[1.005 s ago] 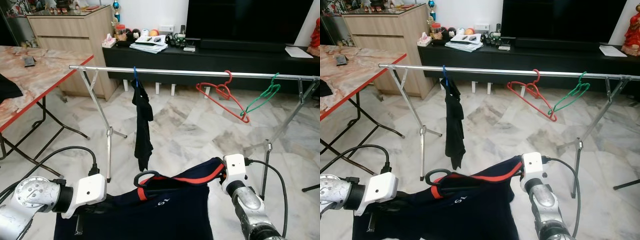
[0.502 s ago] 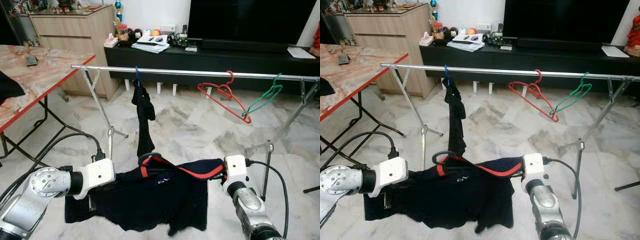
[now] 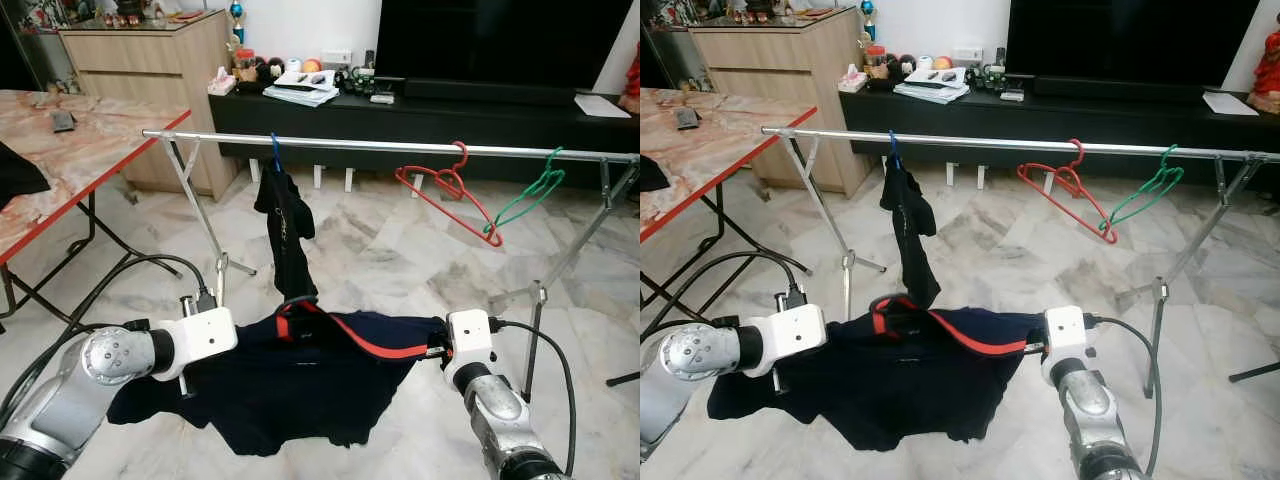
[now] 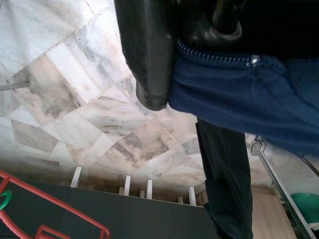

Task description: Hang hanger

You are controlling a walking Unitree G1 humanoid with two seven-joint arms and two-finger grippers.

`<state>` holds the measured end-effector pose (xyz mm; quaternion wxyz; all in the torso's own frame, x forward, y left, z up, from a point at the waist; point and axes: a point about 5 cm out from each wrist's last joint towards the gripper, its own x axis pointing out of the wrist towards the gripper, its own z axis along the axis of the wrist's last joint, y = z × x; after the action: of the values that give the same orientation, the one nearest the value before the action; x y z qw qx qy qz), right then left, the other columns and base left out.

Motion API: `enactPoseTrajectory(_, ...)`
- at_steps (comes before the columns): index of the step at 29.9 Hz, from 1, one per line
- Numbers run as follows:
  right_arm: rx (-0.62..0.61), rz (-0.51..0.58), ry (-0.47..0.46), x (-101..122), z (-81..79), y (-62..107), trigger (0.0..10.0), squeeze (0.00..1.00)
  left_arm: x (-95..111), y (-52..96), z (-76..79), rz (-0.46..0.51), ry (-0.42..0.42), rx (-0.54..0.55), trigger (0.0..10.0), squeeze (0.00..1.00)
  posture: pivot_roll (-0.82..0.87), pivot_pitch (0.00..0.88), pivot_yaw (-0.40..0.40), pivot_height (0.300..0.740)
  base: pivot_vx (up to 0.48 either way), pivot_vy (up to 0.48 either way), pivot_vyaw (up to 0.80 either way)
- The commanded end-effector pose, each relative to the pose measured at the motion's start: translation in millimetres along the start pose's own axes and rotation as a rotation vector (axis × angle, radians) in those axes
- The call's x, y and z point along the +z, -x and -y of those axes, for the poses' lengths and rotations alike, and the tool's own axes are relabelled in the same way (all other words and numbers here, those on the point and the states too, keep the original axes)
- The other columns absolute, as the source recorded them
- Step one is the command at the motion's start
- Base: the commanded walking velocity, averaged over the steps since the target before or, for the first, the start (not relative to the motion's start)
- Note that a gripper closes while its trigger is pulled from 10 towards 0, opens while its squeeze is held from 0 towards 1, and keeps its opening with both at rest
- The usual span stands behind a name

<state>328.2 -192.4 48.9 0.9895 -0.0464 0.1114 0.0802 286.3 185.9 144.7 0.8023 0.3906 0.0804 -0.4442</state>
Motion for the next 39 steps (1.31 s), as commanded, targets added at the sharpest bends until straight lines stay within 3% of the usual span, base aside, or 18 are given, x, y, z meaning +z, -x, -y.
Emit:
enactPoseTrajectory(1,-0.012,0.015,0.005,6.1,3.5,-2.1,0.0,0.0,6.7,8.5,-0.2,0.056,0.013,-0.031,10.0,0.0,0.09,0.017,0.013,0.74,0.0,0.0,0.0)
enactPoseTrajectory(2,-0.015,0.014,0.004,6.0,4.1,-2.0,0.0,0.0,8.4,14.5,7.4,0.077,0.027,-0.113,10.0,0.0,0.09,0.019,0.013,0.74,0.0,0.0,0.0)
enactPoseTrajectory(5,-0.018,0.009,0.007,5.4,5.2,-1.6,0.0,0.0,5.1,22.1,15.2,0.059,0.017,-0.201,10.0,0.0,0.09,0.019,0.013,0.74,0.0,0.0,0.0)
enactPoseTrajectory(12,-0.023,-0.006,0.009,2.9,6.7,-0.6,0.0,0.0,5.7,32.7,20.7,0.091,0.069,-0.283,10.0,0.0,0.09,0.018,0.01,0.74,0.0,0.0,0.0)
enactPoseTrajectory(14,-0.023,-0.01,0.01,2.3,6.8,-0.4,0.0,0.0,7.0,32.8,19.9,0.105,0.072,-0.275,10.0,0.0,0.09,0.018,0.01,0.74,0.0,0.0,0.0)
enactPoseTrajectory(15,-0.024,-0.018,0.011,0.6,6.9,0.2,0.0,0.0,10.6,32.1,16.9,0.139,0.082,-0.247,10.0,0.0,0.09,0.018,0.009,0.74,0.0,0.0,0.0)
enactPoseTrajectory(16,-0.024,-0.042,0.018,-3.5,6.5,1.4,0.0,0.0,19.4,31.0,9.9,0.238,0.126,-0.19,10.0,0.0,0.09,0.018,0.009,0.74,0.0,0.0,0.0)
enactPoseTrajectory(19,-0.027,-0.064,0.017,-8.0,6.2,3.0,0.0,0.0,25.9,32.5,7.4,0.31,0.158,-0.178,10.0,0.0,0.09,0.017,0.008,0.74,0.0,0.0,0.0)
enactPoseTrajectory(29,-0.019,-0.097,0.011,-16.6,3.3,6.2,0.0,0.0,26.7,30.4,9.3,0.3,0.16,-0.191,10.0,0.0,0.09,0.019,0.009,0.74,0.0,0.0,0.0)
enactPoseTrajectory(37,-0.007,-0.111,-0.001,-20.5,0.2,7.3,0.0,0.0,16.6,18.8,-0.7,0.202,0.151,-0.073,10.0,0.0,0.09,0.017,0.012,0.74,0.0,0.0,0.0)
enactPoseTrajectory(38,-0.005,-0.119,0.003,-21.9,-0.3,7.8,4.4,0.0,16.2,15.1,-2.1,0.195,0.161,-0.048,10.0,0.0,0.09,0.017,0.012,0.74,0.0,0.0,0.0)
enactPoseTrajectory(39,-0.009,-0.121,0.004,-22.3,-0.1,7.9,10.0,0.74,17.3,12.6,-1.9,0.197,0.162,-0.037,10.0,0.0,0.09,0.017,0.013,0.74,0.0,0.0,0.0)
